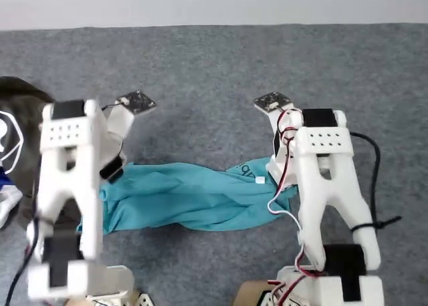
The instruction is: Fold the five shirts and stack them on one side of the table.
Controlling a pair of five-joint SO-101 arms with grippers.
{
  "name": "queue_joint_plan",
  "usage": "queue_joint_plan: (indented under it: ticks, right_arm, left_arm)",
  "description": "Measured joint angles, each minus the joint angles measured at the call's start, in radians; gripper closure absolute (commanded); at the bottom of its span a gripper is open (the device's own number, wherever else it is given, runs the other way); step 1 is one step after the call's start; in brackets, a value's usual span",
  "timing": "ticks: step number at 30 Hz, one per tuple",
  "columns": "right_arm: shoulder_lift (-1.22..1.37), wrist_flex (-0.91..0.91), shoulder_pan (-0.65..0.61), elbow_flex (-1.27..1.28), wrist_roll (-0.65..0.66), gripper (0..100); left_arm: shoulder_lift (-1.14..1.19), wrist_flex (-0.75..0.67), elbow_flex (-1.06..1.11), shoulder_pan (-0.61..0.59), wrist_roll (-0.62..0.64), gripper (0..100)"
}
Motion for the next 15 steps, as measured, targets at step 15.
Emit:
queue_joint_plan:
  ticks: [15]
  right_arm:
    - [-0.069, 0.005, 0.000, 0.000, 0.000, 98.9]
  left_arm:
    - [-0.405, -0.173, 0.288, 0.048, 0.043, 95]
